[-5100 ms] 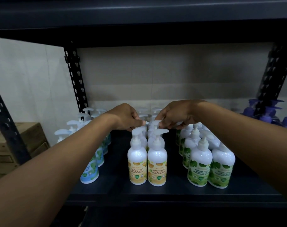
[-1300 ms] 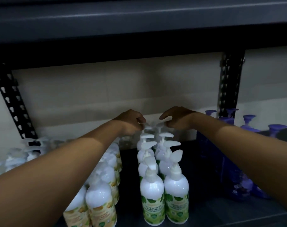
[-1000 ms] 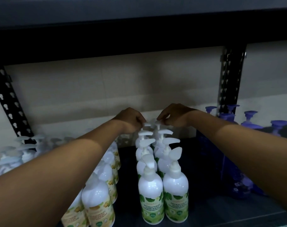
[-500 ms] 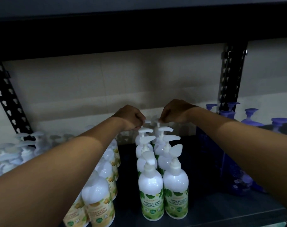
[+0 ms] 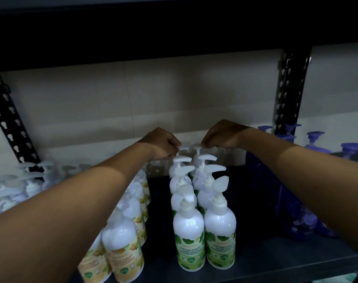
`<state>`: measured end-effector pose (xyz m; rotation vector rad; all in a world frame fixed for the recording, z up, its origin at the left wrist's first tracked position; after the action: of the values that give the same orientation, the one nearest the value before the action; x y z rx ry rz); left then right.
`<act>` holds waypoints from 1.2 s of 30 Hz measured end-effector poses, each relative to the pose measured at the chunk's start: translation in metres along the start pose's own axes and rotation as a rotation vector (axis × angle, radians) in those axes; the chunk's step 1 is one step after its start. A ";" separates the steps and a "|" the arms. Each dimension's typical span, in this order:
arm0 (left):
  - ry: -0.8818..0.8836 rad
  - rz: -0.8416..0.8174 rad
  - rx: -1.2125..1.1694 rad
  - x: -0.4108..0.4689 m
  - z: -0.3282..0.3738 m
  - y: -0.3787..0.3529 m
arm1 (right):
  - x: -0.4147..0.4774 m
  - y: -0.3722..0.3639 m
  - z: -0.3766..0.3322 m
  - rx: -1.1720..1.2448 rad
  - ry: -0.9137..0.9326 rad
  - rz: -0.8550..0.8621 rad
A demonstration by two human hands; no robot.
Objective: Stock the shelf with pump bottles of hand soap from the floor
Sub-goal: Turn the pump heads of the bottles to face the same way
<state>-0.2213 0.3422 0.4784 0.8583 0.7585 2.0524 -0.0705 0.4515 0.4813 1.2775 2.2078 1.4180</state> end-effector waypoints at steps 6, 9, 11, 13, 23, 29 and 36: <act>0.005 0.013 -0.032 0.000 0.000 0.000 | -0.001 0.001 -0.001 0.009 -0.004 0.017; 0.013 0.005 -0.026 -0.003 0.000 0.000 | -0.005 0.002 -0.003 -0.004 -0.012 0.011; 0.027 -0.016 -0.047 -0.006 0.001 0.001 | -0.009 0.005 -0.006 0.004 -0.011 0.019; 0.037 -0.031 -0.039 -0.010 0.000 0.004 | -0.013 0.013 -0.011 0.039 -0.002 0.050; -0.064 0.079 -0.098 -0.043 0.022 0.032 | -0.052 0.031 -0.037 0.090 0.117 0.060; -0.119 0.035 -0.017 -0.050 0.023 0.021 | -0.063 0.018 -0.026 0.024 0.126 0.013; -0.109 0.051 -0.009 -0.053 0.015 0.014 | -0.064 0.013 -0.021 0.000 0.125 0.042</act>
<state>-0.1905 0.2949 0.4808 0.9849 0.6732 2.0332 -0.0373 0.3916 0.4866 1.2755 2.2727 1.5531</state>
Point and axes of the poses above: each hand's wrist, its own x-axis towards the middle knuckle, its own y-axis out of the back of the hand, z = x × y, the point moved 8 cm from there along x, towards the middle knuckle, and after that the axes turned 14 degrees about z, right-handed, at the moved point
